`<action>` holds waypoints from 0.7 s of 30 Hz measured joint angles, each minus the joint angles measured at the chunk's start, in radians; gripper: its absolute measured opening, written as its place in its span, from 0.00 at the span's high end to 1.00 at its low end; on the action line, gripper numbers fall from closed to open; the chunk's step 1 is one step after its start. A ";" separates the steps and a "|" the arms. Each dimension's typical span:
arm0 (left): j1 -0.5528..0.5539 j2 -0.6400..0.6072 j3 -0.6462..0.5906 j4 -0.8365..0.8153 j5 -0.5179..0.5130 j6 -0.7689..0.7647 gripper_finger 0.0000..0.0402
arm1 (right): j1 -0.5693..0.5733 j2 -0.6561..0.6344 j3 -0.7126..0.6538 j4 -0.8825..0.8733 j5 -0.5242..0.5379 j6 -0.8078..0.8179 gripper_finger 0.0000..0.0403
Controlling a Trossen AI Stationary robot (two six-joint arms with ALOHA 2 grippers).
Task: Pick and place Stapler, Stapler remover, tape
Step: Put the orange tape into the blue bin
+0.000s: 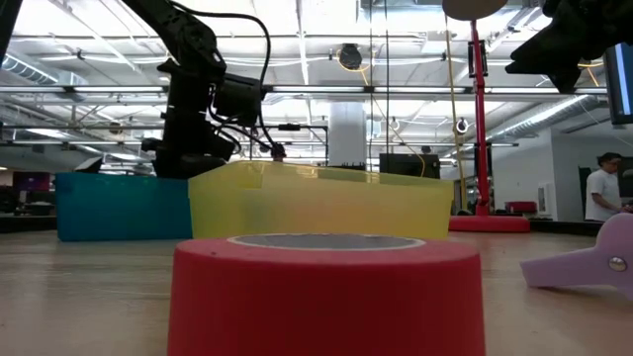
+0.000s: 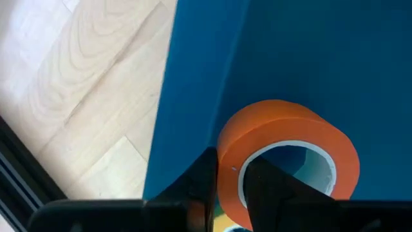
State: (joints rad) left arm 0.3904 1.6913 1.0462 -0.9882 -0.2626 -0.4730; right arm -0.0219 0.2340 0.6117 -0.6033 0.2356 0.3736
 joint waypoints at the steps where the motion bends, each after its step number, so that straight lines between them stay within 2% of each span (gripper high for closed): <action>1: 0.000 0.000 0.000 0.000 0.001 0.002 0.82 | 0.000 0.000 0.000 0.000 0.000 0.000 0.75; 11: 0.000 0.000 0.000 0.018 0.002 0.024 0.79 | 0.000 0.000 0.000 0.000 0.000 0.000 0.75; 21: -0.006 0.000 0.000 0.051 0.053 0.032 0.79 | 0.000 0.000 0.000 0.000 0.000 0.000 0.75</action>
State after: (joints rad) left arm 0.3840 1.6913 1.0462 -0.9371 -0.2092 -0.4415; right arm -0.0216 0.2337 0.6121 -0.6033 0.2352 0.3737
